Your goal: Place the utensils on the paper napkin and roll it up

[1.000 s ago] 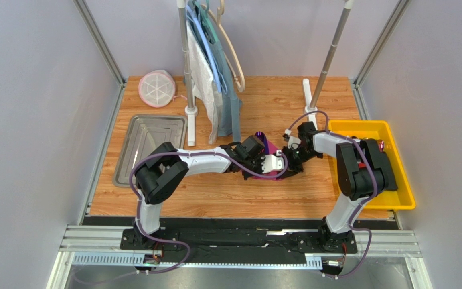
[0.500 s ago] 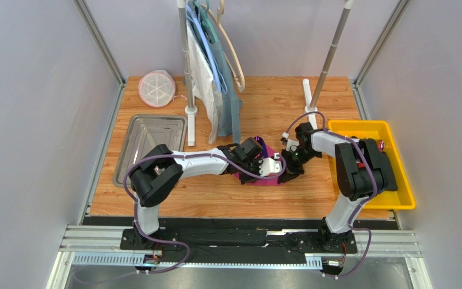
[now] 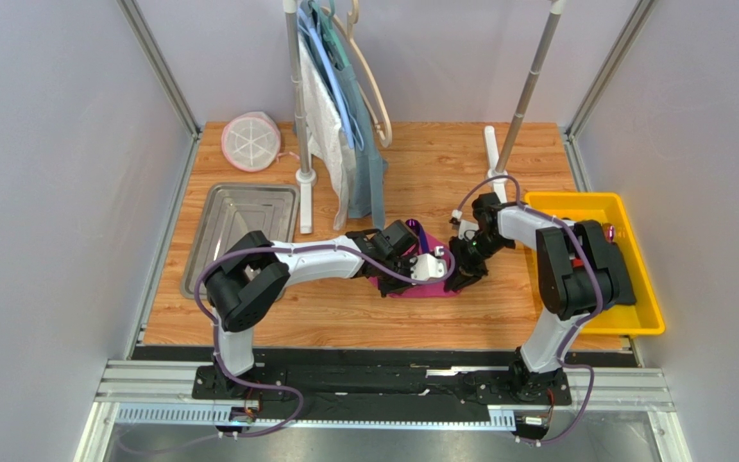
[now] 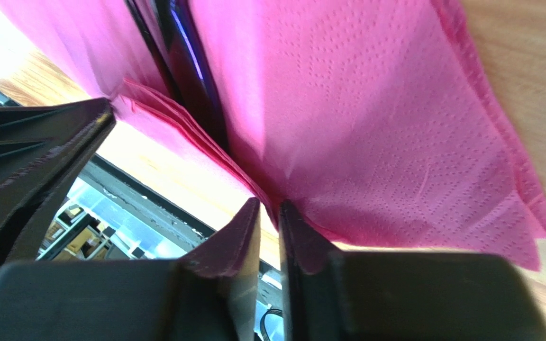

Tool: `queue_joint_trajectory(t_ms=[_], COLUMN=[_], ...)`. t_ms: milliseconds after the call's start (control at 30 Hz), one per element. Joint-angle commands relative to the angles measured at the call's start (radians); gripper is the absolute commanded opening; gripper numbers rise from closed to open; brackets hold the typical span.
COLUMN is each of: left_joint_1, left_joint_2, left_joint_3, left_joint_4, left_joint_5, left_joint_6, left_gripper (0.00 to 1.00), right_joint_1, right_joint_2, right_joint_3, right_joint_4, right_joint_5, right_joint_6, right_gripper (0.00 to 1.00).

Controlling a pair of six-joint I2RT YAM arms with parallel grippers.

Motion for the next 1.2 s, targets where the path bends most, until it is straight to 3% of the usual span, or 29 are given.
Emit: queue_joint_trajectory(t_ms=[0,167,300,500,867,1167], left_joint_1=[0.000,0.000,0.000,0.000,0.002,-0.027], left_joint_2=[0.008,0.014,0.014,0.009,-0.027,-0.090], left_joint_3=[0.000,-0.003,-0.005,-0.016,-0.034,0.041], left_joint_4=[-0.008,-0.004,0.001,0.016,0.022,-0.027], left_joint_5=[0.013,0.017,0.016,0.019,0.062,0.086], left_joint_6=[-0.017,-0.026,-0.033,-0.035,-0.040,-0.023], left_gripper=[0.13,0.08,0.06,0.05,0.05,0.13], right_joint_1=[-0.004,-0.006,-0.004,0.008,0.008,0.010], right_joint_2=[-0.068,-0.227,-0.258,-0.163,-0.017,0.015], right_joint_3=[0.057,0.001,-0.039,-0.088,-0.070,-0.065], right_joint_4=[-0.011,0.091,0.102,0.128,0.134,0.131], right_joint_5=[-0.018,-0.114,-0.162,-0.216,-0.093,-0.073], right_joint_6=[0.009,0.068,0.113,0.149,0.118,0.115], right_gripper=[0.22,0.25,0.20,0.13,0.09,0.08])
